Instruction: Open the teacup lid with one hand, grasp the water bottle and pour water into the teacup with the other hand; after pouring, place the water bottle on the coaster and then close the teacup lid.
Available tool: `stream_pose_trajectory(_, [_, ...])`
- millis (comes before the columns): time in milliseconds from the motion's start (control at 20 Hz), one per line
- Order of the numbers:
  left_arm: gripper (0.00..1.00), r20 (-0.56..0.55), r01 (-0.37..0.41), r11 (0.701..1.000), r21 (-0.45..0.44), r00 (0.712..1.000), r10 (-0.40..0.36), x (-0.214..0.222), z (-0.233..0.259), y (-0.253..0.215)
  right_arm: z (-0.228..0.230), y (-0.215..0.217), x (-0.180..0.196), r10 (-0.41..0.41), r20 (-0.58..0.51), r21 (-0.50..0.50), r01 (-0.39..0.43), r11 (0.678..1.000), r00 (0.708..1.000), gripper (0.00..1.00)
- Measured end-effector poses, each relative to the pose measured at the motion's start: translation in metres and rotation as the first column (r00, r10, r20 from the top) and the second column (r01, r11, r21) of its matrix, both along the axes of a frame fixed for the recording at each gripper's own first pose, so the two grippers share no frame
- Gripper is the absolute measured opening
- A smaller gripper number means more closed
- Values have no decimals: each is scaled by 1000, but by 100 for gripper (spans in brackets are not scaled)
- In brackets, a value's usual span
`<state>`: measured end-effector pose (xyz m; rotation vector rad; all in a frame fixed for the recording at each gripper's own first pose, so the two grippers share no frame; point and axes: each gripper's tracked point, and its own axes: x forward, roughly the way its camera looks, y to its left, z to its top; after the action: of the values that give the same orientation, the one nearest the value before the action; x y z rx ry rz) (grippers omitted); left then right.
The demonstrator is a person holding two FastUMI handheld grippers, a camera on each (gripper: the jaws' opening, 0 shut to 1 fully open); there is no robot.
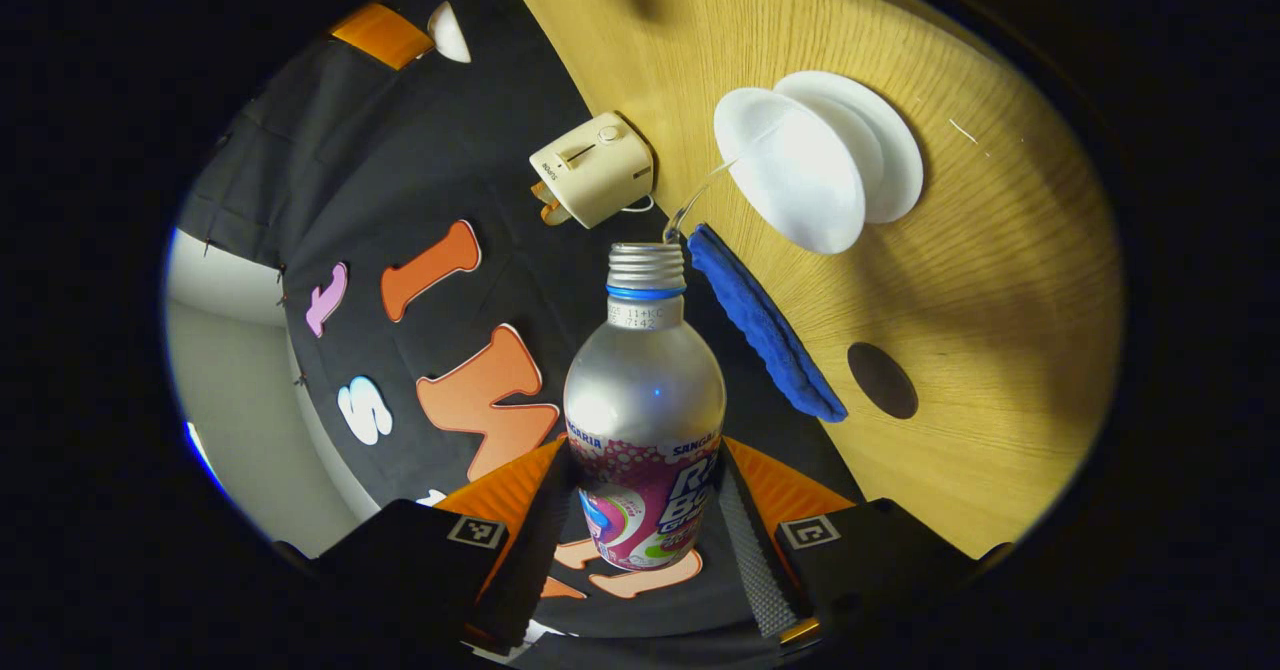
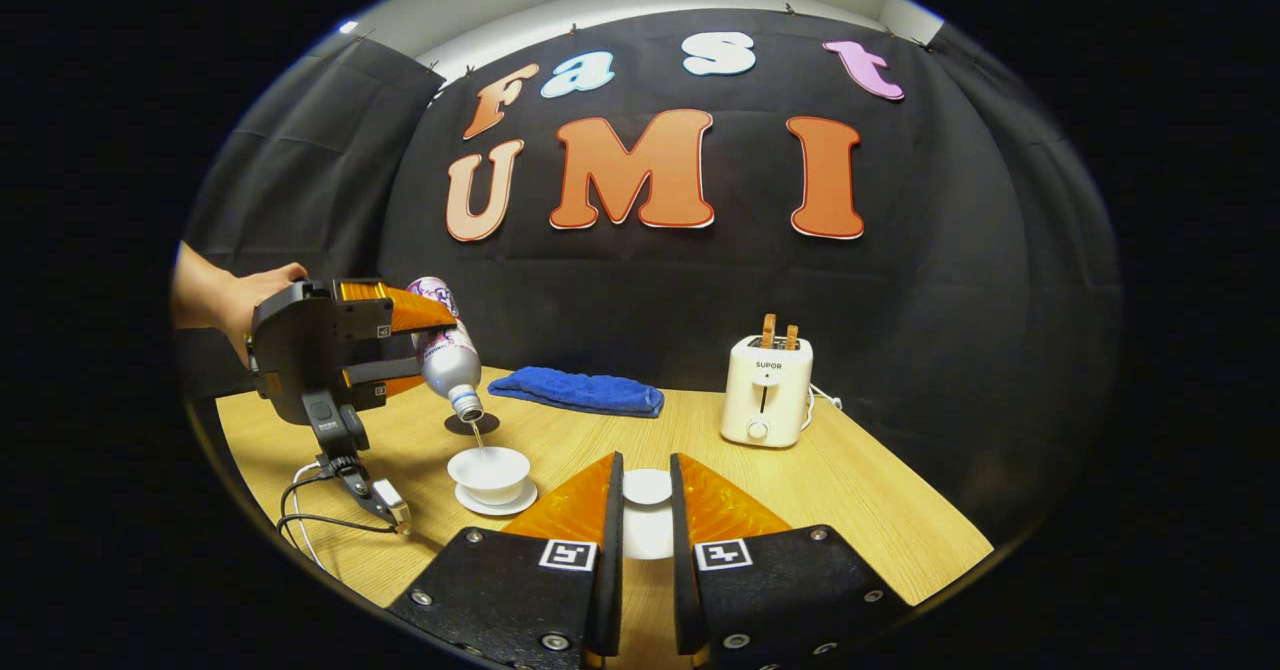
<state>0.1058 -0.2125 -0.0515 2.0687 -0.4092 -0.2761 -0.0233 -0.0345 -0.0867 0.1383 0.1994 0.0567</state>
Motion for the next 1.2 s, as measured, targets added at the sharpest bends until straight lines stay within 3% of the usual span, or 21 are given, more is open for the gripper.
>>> stream_pose_trajectory(200, [82,14,-2,1000,25,1000,1,3,11,1,0,6,1,15,-1,9,-15,1000,1000,22])
stream_pose_trajectory(250, [87,17,2,1000,28,1000,-2,4,13,1,0,7,0,18,1,8,-18,1000,1000,22])
stream_pose_trajectory(500, [87,51,20,999,27,998,-21,3,30,5,3,11,3,30,10,1,-30,1000,999,22])
stream_pose_trajectory(600, [82,69,27,999,22,997,-28,5,37,5,4,13,4,34,11,1,-34,999,999,22])
stream_pose_trajectory(900, [82,90,60,997,42,994,-63,2,25,-3,1,21,6,45,0,1,-45,999,999,22])
stream_pose_trajectory(1100, [84,28,62,998,-1,998,-62,5,-2,-1,-1,28,8,55,-8,1,-55,998,998,22])
stream_pose_trajectory(1200, [83,-16,57,993,-99,998,-59,5,-9,0,-2,30,10,58,-14,4,-58,998,998,22])
